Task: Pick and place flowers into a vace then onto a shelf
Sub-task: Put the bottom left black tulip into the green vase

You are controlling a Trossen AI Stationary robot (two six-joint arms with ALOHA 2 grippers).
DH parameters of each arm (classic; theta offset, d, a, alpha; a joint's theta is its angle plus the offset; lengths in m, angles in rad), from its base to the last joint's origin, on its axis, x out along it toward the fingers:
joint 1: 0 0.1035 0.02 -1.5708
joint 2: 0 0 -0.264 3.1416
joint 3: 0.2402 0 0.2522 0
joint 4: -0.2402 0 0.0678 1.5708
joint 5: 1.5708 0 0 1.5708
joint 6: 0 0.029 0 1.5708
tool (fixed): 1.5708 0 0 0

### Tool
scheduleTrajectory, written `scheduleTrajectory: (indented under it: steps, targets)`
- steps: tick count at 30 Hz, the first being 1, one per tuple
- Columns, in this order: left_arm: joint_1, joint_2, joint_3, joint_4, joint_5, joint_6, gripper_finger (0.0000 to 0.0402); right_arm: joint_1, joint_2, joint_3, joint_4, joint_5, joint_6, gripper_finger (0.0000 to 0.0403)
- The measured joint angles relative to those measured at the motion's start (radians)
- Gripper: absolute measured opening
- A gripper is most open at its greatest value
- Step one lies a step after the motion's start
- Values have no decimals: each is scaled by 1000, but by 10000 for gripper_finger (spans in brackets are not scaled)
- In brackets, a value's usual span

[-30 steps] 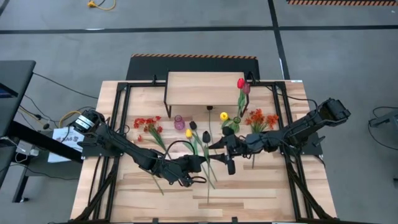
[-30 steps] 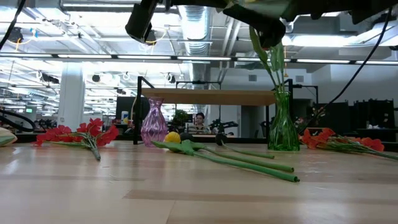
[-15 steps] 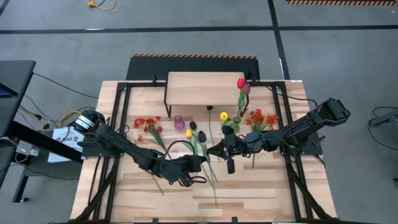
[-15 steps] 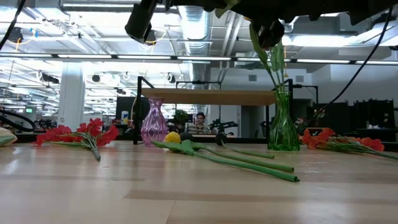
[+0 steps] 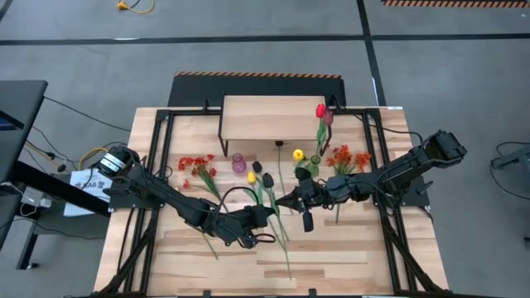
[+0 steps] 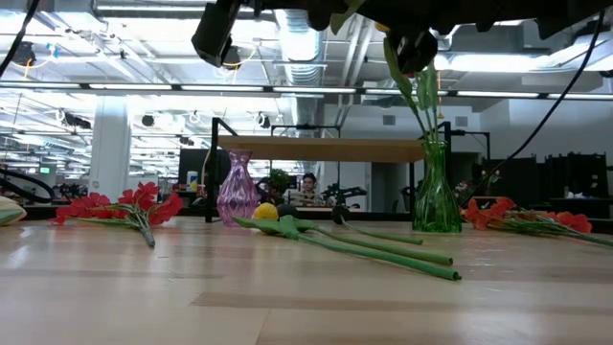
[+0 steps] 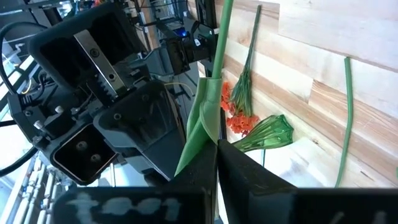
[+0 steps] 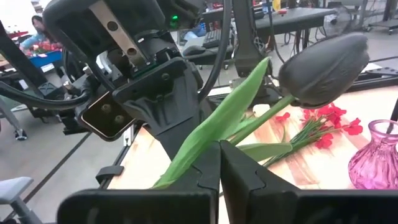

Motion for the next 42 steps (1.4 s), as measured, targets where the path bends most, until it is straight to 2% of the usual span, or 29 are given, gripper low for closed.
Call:
scheduleTrajectory:
  steps: [6, 14, 18, 29, 36, 42]
  targets:
    - [0, 0, 0, -9, -16, -7, 0, 0, 0, 0, -1, -8, 41, 23]
    - [-3, 0, 0, -42, -18, -17, 0, 13, 0, 0, -1, -30, 42, 89]
    - [-3, 0, 0, -58, -12, -20, 0, 13, 0, 0, -1, -73, 43, 120]
    - [-1, 0, 0, -44, 80, 1, 7, 13, 0, 0, -1, -76, 43, 189]
    - [21, 0, 0, 11, 95, 6, 39, 13, 0, 0, -1, -76, 43, 203]
    - [36, 0, 0, 19, 97, 15, 50, 11, 0, 0, -1, -73, 43, 186]
